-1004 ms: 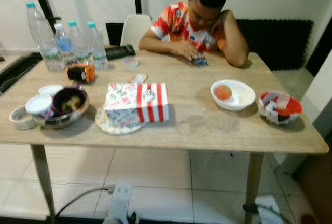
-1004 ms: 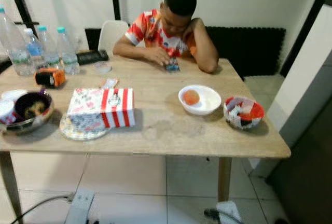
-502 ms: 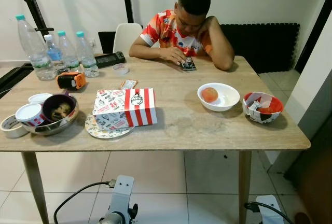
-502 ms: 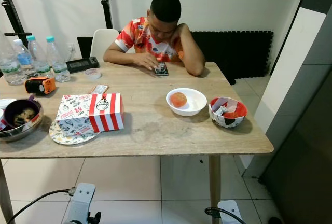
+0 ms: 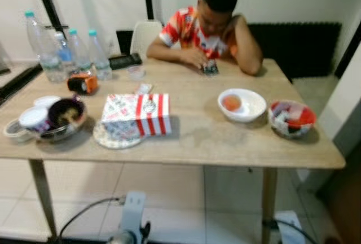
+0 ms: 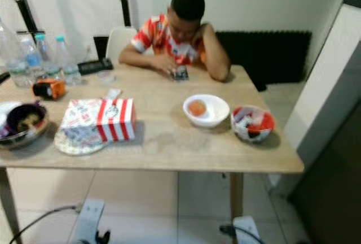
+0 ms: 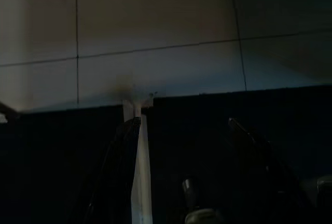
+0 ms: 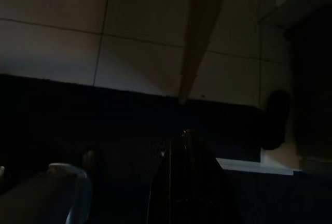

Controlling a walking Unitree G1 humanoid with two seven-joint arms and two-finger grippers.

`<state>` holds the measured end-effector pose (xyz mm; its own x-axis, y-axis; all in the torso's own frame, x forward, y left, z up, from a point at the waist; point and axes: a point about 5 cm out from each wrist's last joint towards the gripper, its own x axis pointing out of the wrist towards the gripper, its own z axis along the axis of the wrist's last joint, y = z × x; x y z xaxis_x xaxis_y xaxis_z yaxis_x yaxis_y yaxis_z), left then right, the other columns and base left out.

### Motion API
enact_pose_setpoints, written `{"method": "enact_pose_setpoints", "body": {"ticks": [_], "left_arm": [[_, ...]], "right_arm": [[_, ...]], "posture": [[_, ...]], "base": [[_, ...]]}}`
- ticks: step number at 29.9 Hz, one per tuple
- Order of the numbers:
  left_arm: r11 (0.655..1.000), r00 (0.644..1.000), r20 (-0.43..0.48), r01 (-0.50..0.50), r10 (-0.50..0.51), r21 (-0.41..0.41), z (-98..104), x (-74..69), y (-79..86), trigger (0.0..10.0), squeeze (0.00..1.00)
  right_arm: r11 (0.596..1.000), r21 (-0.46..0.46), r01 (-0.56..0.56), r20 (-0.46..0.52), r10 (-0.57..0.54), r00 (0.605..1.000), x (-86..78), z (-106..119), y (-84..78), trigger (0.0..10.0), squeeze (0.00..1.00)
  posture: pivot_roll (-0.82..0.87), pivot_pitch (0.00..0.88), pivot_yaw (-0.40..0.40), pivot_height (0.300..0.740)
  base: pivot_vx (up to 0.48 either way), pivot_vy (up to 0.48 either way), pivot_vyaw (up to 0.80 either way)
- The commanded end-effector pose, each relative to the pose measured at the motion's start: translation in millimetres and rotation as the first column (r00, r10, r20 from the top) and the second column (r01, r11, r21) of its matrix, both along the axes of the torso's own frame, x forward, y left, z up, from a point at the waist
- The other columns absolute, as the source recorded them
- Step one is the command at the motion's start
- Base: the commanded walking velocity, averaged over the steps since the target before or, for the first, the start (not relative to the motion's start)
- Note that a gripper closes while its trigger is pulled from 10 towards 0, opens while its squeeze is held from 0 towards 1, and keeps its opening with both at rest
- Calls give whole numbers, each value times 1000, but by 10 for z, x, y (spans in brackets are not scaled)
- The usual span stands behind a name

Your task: Restocking fridge

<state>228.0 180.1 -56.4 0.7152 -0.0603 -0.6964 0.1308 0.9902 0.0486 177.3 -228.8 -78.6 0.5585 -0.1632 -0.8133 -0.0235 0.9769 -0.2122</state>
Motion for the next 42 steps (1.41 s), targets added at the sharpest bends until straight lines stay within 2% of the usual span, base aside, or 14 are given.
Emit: {"method": "enact_pose_setpoints", "body": {"ticks": [1, 9, 15, 22, 31, 34, 40, 42], "left_arm": [[1000, 1000, -6, -15, 15, -9, -14, -29, 27, 10000, 0], [1000, 999, -33, -27, 26, -9, -42, -70, 72, 10000, 0], [1000, 999, -42, -11, 11, -11, -55, -86, 59, 10000, 0], [999, 998, -59, 35, -34, 23, -67, -99, 59, 10000, 0], [996, 994, -80, 75, -72, 40, -84, -122, 56, 10000, 0], [998, 996, -77, 45, -41, 43, -87, -131, 82, 10000, 0], [998, 996, -76, 46, -42, 51, -82, -129, 109, 10000, 0], [998, 996, -78, 36, -33, 41, -85, -133, 108, 10000, 0]], "right_arm": [[1000, 8, 10, -8, -10, 1000, -24, -17, 22, 10000, 0], [1000, 13, 11, -10, -11, 1000, -23, -23, 45, 10000, 0], [1000, 12, 24, -17, -24, 1000, -40, -31, 34, 10000, 0], [989, 41, 143, -27, -142, 990, -114, -59, -7, 10000, 0], [986, 34, 163, -40, -162, 986, -176, -76, -53, 10000, 0], [985, 30, 171, -46, -170, 984, -186, -80, -55, 10000, 0], [980, 34, 195, -40, -193, 980, -183, -80, -50, 10000, 0], [980, 37, 194, -35, -193, 981, -166, -75, -39, 10000, 0]], "posture": [[-69, 20, -4, 740], [-69, 23, -4, 740], [-69, 23, -6, 740], [-63, 15, -5, 740], [-52, 14, 1, 740], [-55, 3, 7, 740], [-69, 12, 21, 740], [-49, 4, 1, 740]], "base": [[0, 0, 0], [0, 0, 0], [0, 400, 0], [0, 0, 0], [0, 0, 0], [0, 0, 0], [0, 0, 0], [0, 0, 0]]}}
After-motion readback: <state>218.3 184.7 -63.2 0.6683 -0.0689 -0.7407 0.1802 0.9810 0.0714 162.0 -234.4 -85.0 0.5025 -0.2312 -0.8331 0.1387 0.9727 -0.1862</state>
